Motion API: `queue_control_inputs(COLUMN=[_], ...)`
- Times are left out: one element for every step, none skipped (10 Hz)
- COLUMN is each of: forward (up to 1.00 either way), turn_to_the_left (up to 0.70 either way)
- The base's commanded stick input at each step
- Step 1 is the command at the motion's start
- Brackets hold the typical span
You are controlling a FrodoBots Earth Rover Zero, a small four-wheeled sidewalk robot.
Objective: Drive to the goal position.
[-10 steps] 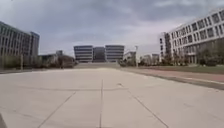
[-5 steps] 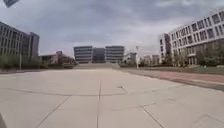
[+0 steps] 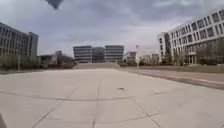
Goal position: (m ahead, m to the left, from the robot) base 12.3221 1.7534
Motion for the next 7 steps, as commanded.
queue_control_inputs(forward=[0.70,0.70,0.70,0.70,0.70,0.70,0.70], turn_to_the_left=[0.00,0.00,0.00,0.00,0.00,0.00,0.00])
